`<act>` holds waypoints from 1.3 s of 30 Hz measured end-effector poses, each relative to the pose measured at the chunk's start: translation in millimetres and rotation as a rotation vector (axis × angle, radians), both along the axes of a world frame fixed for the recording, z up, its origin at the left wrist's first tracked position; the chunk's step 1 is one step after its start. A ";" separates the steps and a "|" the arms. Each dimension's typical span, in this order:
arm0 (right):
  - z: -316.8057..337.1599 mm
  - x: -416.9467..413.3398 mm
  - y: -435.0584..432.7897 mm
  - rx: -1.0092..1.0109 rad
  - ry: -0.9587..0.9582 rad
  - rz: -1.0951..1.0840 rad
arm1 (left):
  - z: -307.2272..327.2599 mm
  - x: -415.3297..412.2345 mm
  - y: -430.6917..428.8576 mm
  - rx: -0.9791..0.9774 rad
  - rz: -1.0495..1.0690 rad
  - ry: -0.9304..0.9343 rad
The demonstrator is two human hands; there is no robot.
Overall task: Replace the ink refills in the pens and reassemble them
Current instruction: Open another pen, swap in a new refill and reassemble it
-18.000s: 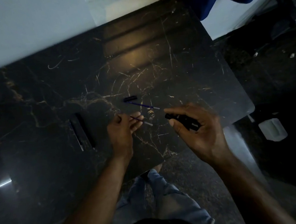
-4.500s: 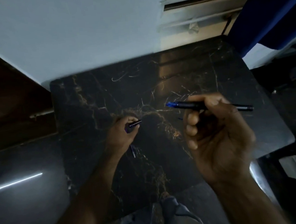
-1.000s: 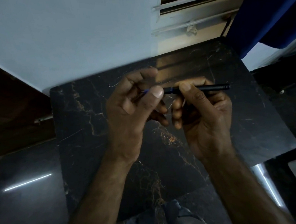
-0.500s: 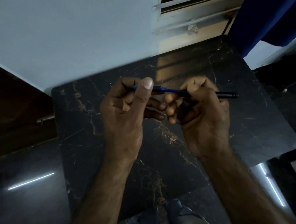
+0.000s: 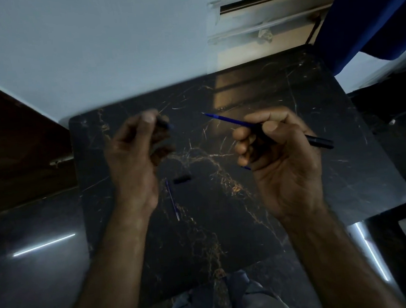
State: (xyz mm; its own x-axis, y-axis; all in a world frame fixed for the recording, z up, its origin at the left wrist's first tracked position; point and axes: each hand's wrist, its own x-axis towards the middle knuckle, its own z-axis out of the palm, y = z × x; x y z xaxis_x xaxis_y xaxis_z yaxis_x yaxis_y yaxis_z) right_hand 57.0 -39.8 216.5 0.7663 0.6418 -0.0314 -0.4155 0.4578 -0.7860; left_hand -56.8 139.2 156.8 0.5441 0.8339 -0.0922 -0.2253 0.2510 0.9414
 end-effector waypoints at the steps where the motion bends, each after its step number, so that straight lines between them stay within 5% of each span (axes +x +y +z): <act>1: -0.1 0.4 -1.1 -0.005 0.009 0.000 | -21.0 -5.6 2.4 0.062 -0.010 0.144; 5: -3.4 1.8 -2.3 -0.030 0.033 0.003 | -108.2 -32.6 0.8 0.098 -0.146 0.668; 9: -8.1 4.2 -2.6 -0.039 0.040 0.019 | -154.4 -52.0 -3.3 0.200 -0.201 0.914; 25: -12.1 4.8 -3.0 -0.059 0.051 0.059 | -185.6 -50.1 -17.4 0.301 -0.082 1.026; 31: -13.6 6.4 -3.9 -0.047 0.049 0.069 | -131.7 -37.1 -18.1 0.235 -0.005 0.873; 36: -15.6 6.3 0.2 -0.022 0.065 0.060 | -13.2 -8.9 -15.2 -0.038 -0.318 0.086; 39: -12.9 2.2 7.2 0.002 0.076 0.070 | 36.5 11.1 -24.1 0.047 -0.530 -0.125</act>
State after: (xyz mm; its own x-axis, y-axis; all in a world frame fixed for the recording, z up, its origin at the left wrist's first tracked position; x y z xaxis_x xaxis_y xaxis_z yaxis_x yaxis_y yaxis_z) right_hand 59.2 -32.6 203.6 0.7148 0.6940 -0.0862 -0.5048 0.4268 -0.7504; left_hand -45.7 115.1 193.3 0.8955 0.4441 0.0305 -0.1900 0.3192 0.9284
